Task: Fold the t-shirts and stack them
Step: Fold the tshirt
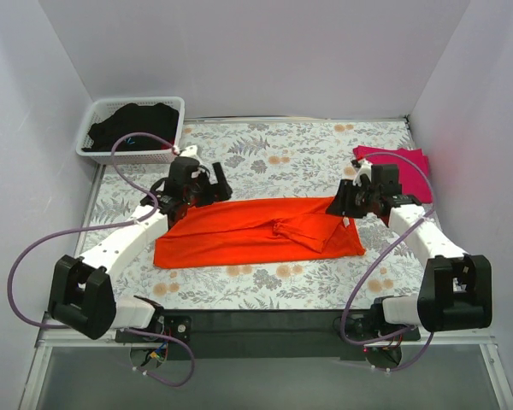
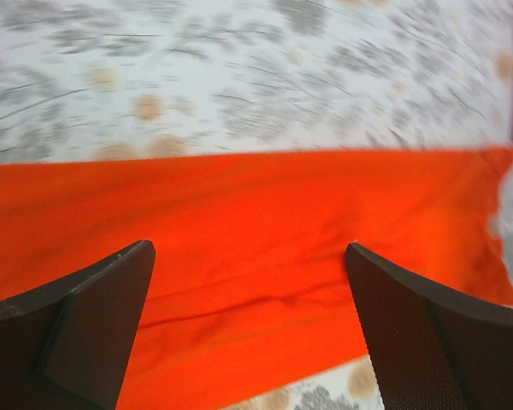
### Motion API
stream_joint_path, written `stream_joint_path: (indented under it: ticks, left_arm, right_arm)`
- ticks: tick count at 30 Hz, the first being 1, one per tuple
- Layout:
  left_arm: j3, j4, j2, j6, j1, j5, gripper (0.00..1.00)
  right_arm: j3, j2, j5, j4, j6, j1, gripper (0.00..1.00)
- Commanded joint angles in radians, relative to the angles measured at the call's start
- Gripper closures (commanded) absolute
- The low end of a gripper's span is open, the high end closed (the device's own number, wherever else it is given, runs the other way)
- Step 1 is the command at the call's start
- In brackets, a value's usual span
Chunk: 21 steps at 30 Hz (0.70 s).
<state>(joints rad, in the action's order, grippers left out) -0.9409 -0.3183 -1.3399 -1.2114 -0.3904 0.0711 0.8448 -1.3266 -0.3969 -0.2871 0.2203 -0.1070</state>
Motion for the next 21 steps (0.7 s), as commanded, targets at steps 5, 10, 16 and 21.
stream_joint_path:
  ticks: [5,10,16,21]
  left_arm:
    - [0.005,0.137,-0.054,0.263,-0.241,-0.250,0.16]
    - [-0.094,0.143,-0.223,0.343,-0.338,-0.329,0.22]
    - [-0.179,0.145,-0.358,0.363,-0.378,-0.344,0.28]
    - [-0.217,0.147,-0.410,0.381,-0.400,-0.341,0.32]
  right_arm:
    - [-0.156,0.032,-0.143,-0.031,-0.016,-0.019,0.59]
    - [-0.190,-0.009,-0.172,0.008,-0.021,-0.019,0.59]
    - [-0.191,-0.052,-0.195,0.042,-0.016,-0.020,0.60]
    - [-0.205,-0.085,-0.206,0.074,-0.012,-0.022,0.60]
